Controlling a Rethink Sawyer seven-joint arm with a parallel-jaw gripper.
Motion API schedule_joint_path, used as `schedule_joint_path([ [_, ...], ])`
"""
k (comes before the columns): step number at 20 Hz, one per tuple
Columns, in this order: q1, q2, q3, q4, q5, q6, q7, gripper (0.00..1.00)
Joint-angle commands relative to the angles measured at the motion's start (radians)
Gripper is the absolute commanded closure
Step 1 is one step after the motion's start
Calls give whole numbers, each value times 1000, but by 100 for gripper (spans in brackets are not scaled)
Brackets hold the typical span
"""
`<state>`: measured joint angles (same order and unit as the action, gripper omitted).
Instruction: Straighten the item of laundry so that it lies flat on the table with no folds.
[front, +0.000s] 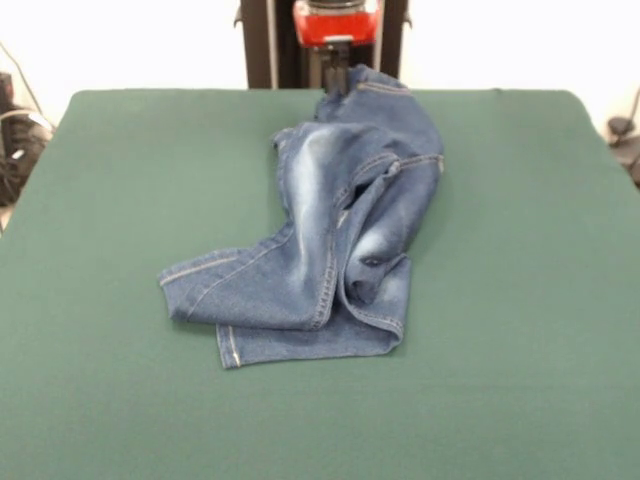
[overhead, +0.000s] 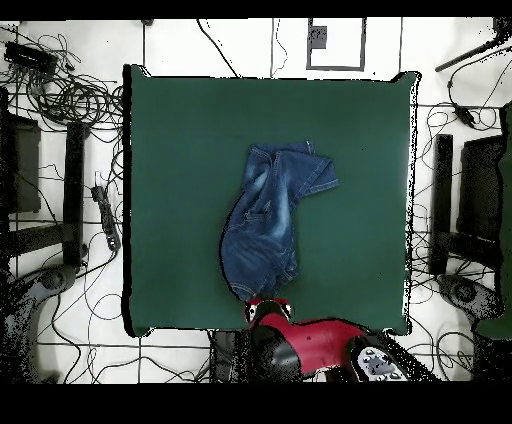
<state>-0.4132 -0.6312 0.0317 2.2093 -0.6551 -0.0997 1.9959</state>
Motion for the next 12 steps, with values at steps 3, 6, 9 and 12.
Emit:
schedule_joint_path([
  [3,-100,-99,250,-62,-56,154,-59,100],
  [6,-157,-127,308,-41,-63,198,-82,100],
  [9,-204,-139,341,-33,-90,216,-103,100],
  [12,-245,-135,363,-36,-133,220,-120,100],
])
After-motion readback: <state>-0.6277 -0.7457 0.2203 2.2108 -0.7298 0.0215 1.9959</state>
